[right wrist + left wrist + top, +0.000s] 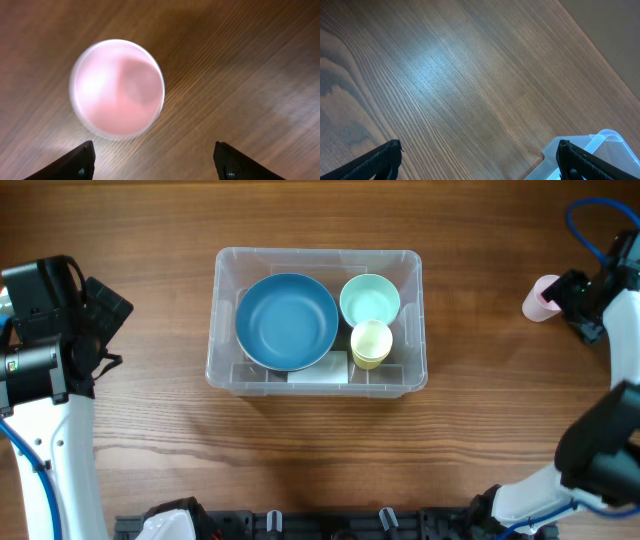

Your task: Pack container

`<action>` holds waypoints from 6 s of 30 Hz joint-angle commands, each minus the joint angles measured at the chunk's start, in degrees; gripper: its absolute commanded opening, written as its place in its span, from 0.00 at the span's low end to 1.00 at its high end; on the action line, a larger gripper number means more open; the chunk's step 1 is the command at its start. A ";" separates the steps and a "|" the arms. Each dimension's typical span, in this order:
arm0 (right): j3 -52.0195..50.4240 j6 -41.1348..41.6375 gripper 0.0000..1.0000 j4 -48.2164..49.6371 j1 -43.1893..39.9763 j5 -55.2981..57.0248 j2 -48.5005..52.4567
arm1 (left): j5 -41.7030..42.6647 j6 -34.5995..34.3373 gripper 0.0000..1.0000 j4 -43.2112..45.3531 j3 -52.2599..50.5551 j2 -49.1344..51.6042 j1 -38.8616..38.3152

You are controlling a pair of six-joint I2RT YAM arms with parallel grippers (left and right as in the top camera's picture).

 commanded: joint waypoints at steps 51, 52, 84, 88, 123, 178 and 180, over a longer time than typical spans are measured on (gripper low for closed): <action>2.34 -22.38 0.04 -6.93 29.94 -8.07 -31.04 | -0.09 -0.11 1.00 0.13 0.90 -0.24 0.37; 2.34 -22.36 0.04 -7.98 31.26 -8.07 -31.43 | -0.09 -0.11 1.00 0.11 0.90 -0.24 0.37; 0.07 -17.66 0.04 -15.06 44.87 -7.63 -10.05 | -0.09 -0.11 1.00 0.11 0.90 -0.24 0.37; 0.07 -17.59 0.34 -14.86 44.87 -7.65 -10.05 | -0.09 -0.11 1.00 0.11 0.90 -0.24 0.37; 8.79 -13.35 0.99 -12.41 35.95 8.15 -26.34 | -0.09 -0.11 1.00 0.11 0.90 -0.24 0.37; -60.61 -19.15 1.00 38.18 35.82 2.69 -100.04 | -0.09 -0.11 1.00 0.13 0.90 -0.24 0.37; -66.45 -18.82 1.00 40.76 34.73 2.71 -103.27 | -0.09 -0.11 1.00 0.11 0.90 -0.24 0.37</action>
